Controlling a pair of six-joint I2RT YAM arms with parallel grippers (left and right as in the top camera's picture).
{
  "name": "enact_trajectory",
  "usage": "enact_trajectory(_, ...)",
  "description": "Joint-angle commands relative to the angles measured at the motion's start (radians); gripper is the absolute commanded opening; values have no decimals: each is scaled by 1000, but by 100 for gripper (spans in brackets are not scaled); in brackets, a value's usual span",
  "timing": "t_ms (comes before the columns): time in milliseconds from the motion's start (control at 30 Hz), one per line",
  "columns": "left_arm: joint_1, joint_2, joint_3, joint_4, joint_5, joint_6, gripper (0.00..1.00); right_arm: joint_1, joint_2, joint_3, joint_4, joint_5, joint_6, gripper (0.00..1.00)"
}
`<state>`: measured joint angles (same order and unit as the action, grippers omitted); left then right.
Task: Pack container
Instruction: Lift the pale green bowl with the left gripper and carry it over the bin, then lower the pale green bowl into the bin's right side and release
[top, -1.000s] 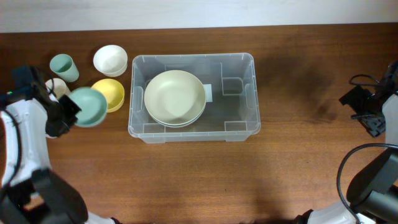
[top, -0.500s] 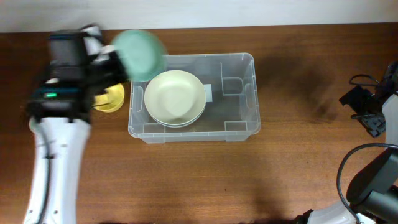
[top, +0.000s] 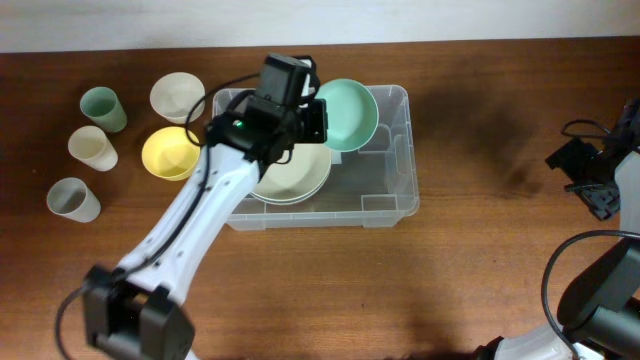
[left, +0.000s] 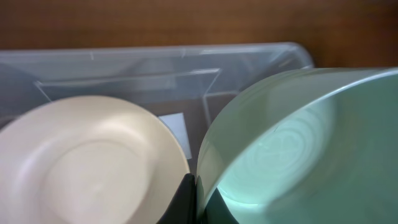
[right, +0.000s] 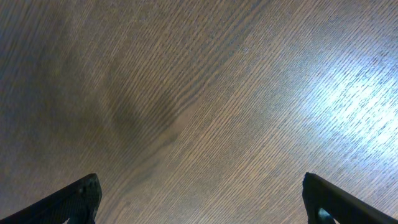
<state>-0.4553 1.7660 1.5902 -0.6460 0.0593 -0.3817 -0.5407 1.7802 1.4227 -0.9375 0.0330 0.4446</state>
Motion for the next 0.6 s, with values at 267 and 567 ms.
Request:
enact_trajectory(267, -46, 200, 10, 78, 76, 28, 1, 3, -6, -1, 0, 5, 6, 99)
enact_trajectory(567, -100, 233, 10, 100, -16, 39, 5, 3, -6, -1, 0, 5, 6, 99)
